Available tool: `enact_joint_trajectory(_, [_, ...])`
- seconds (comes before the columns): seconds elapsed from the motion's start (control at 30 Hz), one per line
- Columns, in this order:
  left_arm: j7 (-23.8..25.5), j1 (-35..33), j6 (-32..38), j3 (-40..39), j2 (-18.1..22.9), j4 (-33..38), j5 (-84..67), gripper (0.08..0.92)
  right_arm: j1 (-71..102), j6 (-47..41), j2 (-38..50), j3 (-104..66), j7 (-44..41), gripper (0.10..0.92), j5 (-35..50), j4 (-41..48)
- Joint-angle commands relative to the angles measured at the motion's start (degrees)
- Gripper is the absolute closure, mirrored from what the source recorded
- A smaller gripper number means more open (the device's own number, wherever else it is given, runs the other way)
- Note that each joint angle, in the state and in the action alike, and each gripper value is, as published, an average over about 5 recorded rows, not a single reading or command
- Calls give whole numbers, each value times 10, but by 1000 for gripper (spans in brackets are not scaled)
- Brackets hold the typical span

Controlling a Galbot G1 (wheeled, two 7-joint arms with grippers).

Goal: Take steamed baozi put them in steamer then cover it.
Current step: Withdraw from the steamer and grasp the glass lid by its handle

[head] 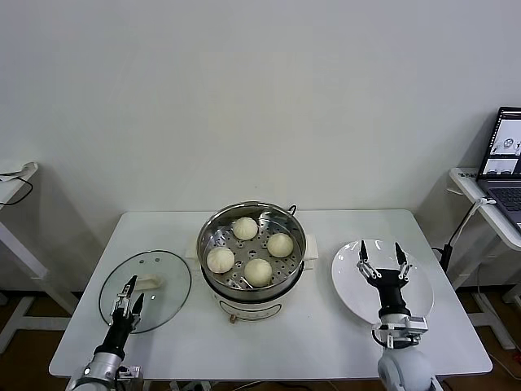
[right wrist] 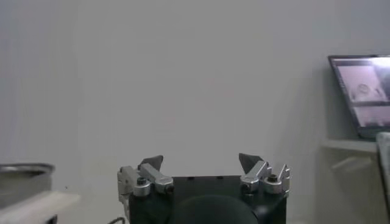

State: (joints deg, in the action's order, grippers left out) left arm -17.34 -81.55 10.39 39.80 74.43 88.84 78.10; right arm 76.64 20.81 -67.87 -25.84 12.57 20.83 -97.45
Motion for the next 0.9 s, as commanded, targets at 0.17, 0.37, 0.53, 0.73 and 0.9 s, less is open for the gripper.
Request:
enact_joint_trajectory(0.17, [9,50,-23,-10,-4,-27,17,177,35,10,-25,-24,-10,203,-16,0])
enact_joint_trajectory(0.37, [18,73,-29,-18,-4,-43,15,177,36,11,-25,-27,-12,203,-21,-2])
enact_joint_trajectory(0.53, [24,87,-35,-24,-3,-56,12,177,37,12,-26,-28,-12,203,-22,-2])
enact_joint_trajectory(0.73, [29,104,-41,-29,-2,-78,11,177,37,13,-28,-28,-13,203,-23,-3])
enact_joint_trajectory(0.9, [34,119,-47,-33,-1,-90,8,177,38,14,-28,-29,-13,203,-26,-4])
